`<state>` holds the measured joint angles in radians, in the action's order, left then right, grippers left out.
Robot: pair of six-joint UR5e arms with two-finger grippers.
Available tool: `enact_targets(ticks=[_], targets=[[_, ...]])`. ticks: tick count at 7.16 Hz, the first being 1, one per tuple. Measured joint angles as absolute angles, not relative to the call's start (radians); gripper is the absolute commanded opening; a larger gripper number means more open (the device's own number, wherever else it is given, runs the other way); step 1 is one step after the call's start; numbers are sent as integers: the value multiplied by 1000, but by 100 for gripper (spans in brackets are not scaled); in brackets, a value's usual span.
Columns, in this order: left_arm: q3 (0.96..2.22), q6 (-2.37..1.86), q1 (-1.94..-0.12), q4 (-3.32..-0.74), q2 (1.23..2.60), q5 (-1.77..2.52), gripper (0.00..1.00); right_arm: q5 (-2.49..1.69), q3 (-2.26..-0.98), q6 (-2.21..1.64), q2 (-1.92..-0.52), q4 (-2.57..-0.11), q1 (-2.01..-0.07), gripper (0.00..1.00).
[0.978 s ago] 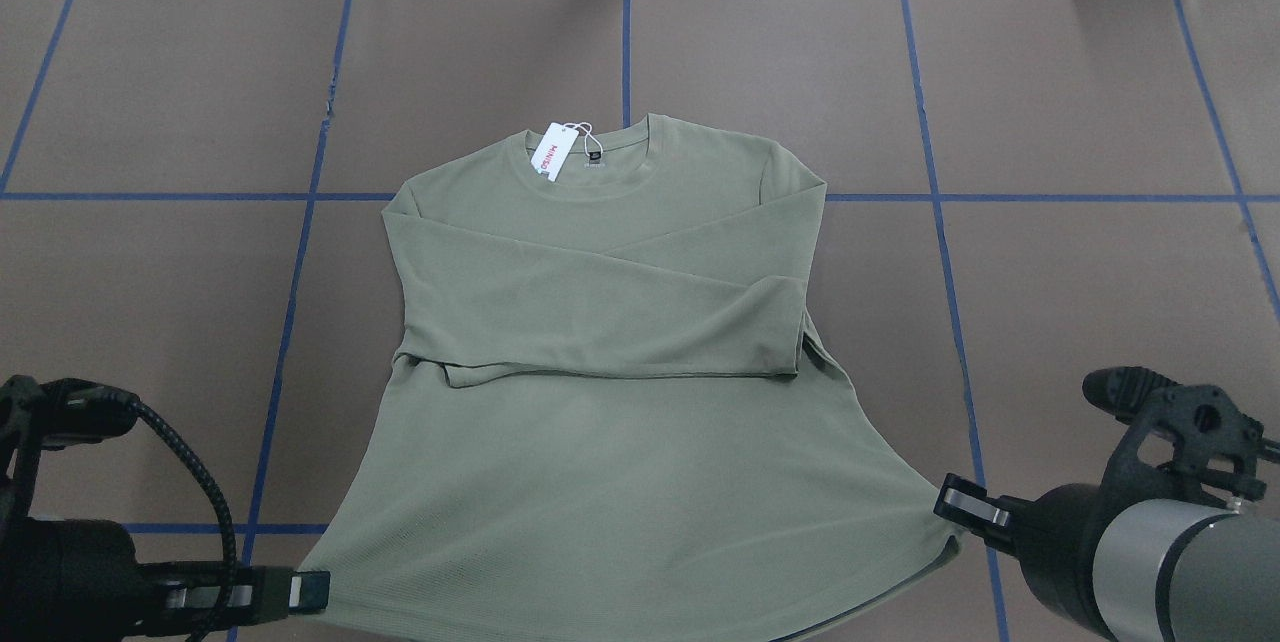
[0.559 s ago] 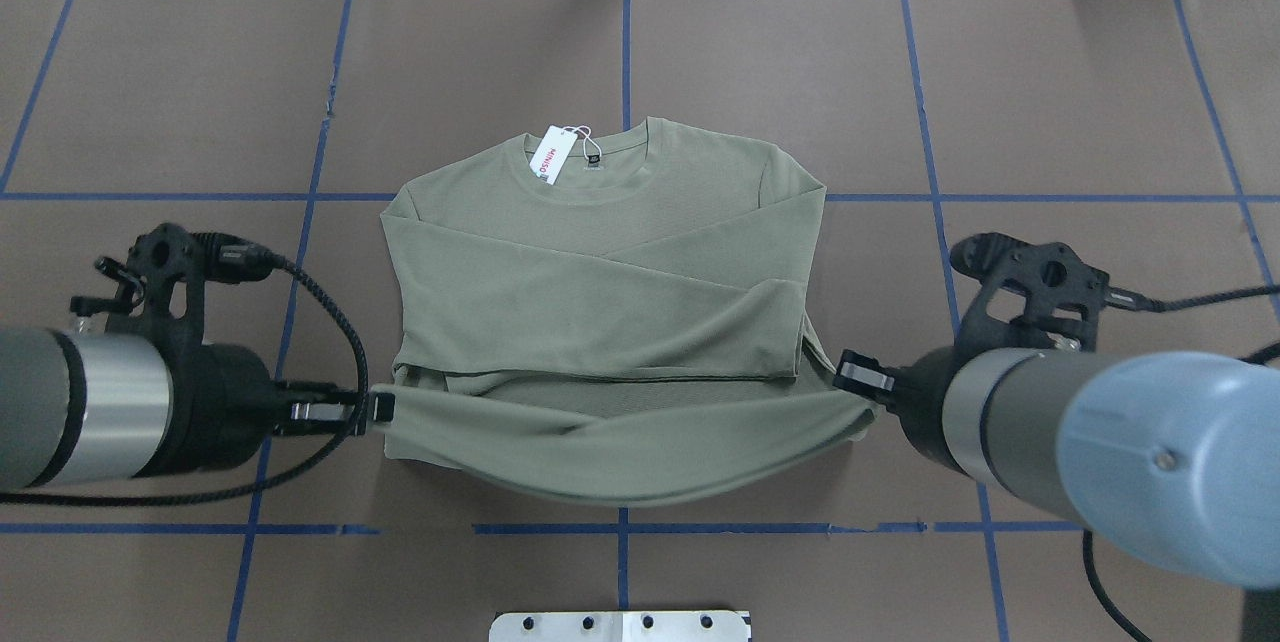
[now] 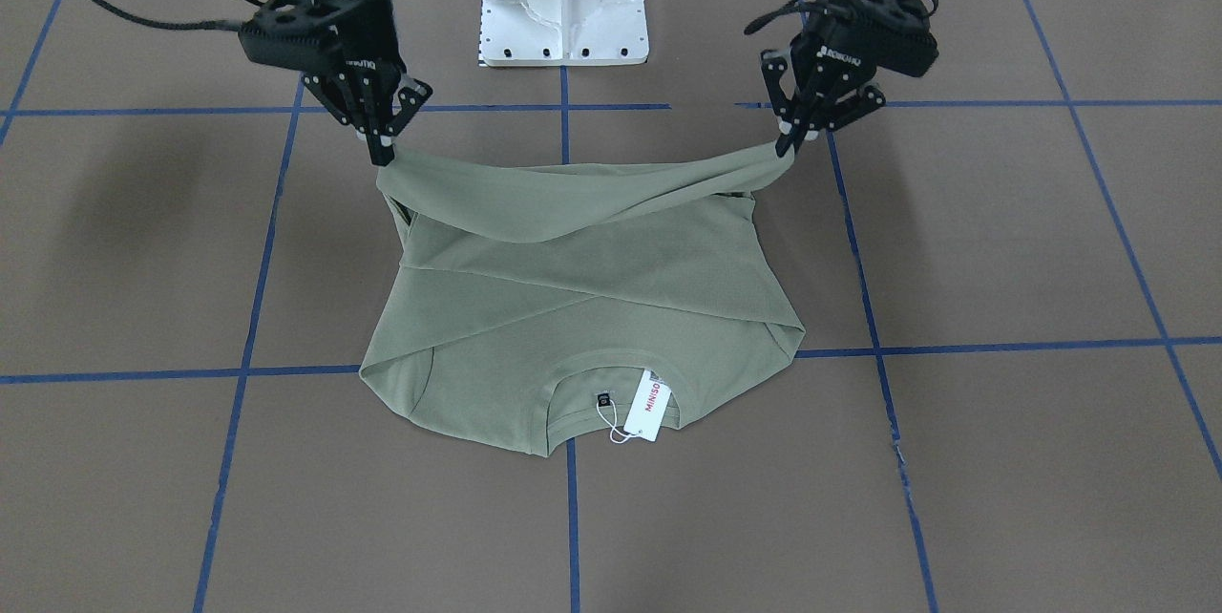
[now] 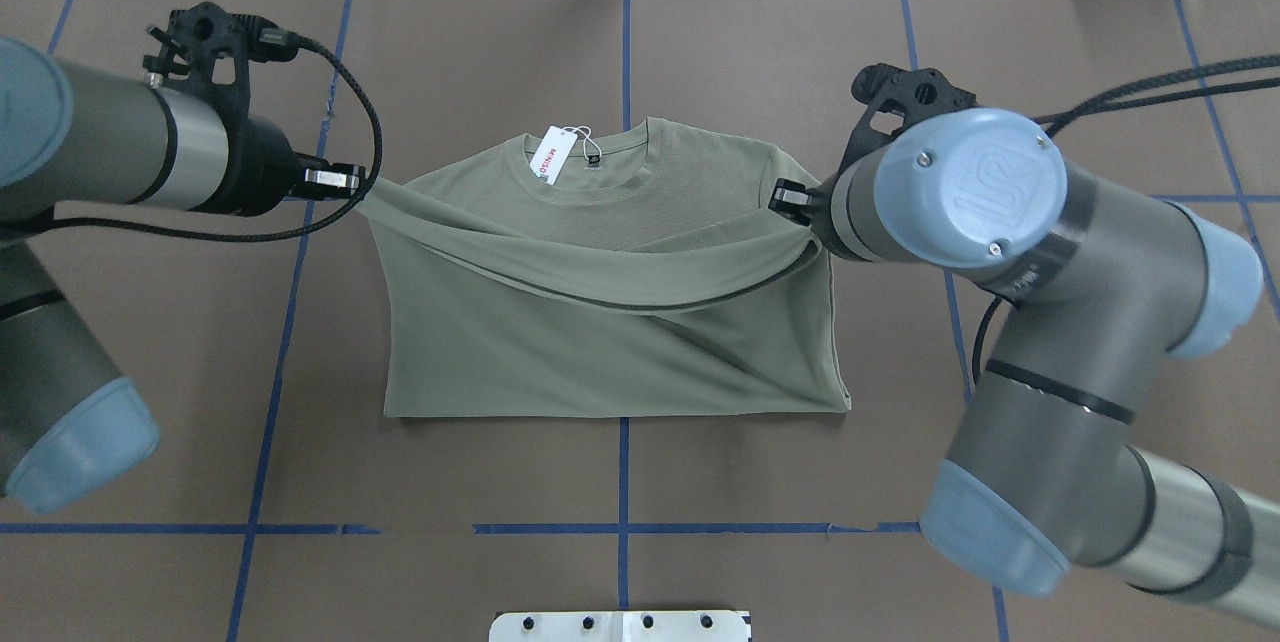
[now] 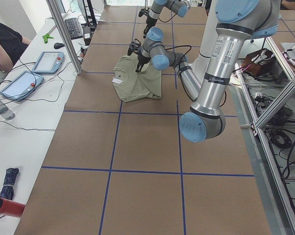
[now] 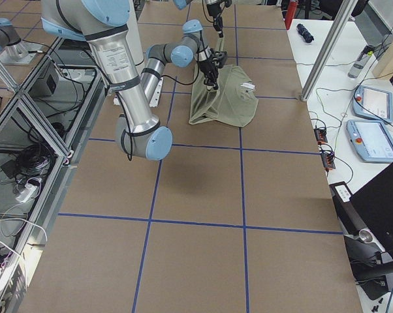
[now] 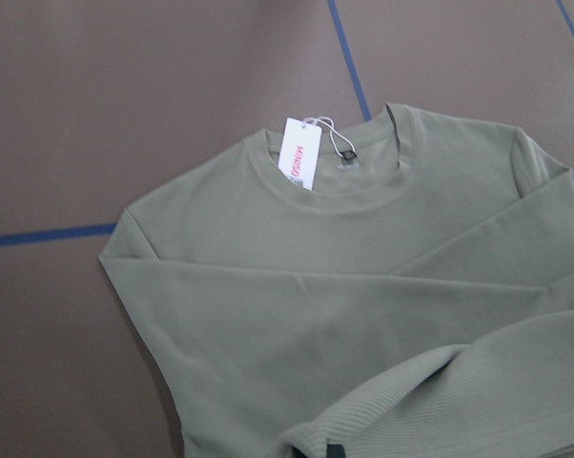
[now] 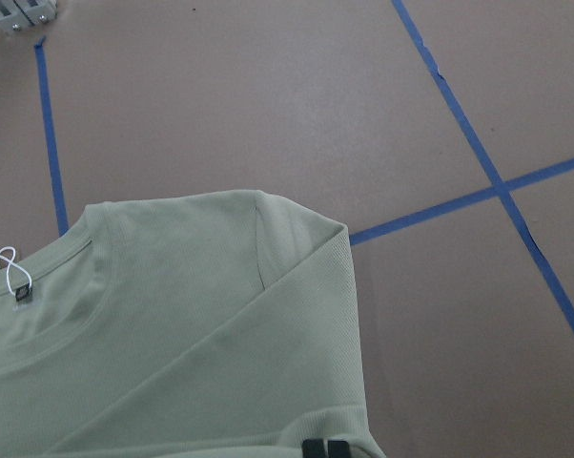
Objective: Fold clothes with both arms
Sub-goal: 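Lift the hem with both grippers and carry it over toward the collar, then release the hem at the collar and draw both grippers back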
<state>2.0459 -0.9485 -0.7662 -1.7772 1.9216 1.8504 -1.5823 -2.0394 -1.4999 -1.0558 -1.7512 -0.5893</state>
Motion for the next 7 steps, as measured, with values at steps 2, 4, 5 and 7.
enact_targets(ticks=[2,4,5,7], targets=[[1842,-922,-792,-1858,1999,1830,0,-1594,-1797,-1460,-965,-1629,-666,0],[1652,-921,-791,-2005,2036,1809,0,-1597,-1562,-1441,-899,-1459,-706,0],[1574,-919,-789,-2061,2050,1788,0,-1602,-1495,-1417,-882,-1420,-726,0],[1490,-918,-783,-2122,2060,1768,15,-1617,-1440,-1383,-871,-1401,-754,0]])
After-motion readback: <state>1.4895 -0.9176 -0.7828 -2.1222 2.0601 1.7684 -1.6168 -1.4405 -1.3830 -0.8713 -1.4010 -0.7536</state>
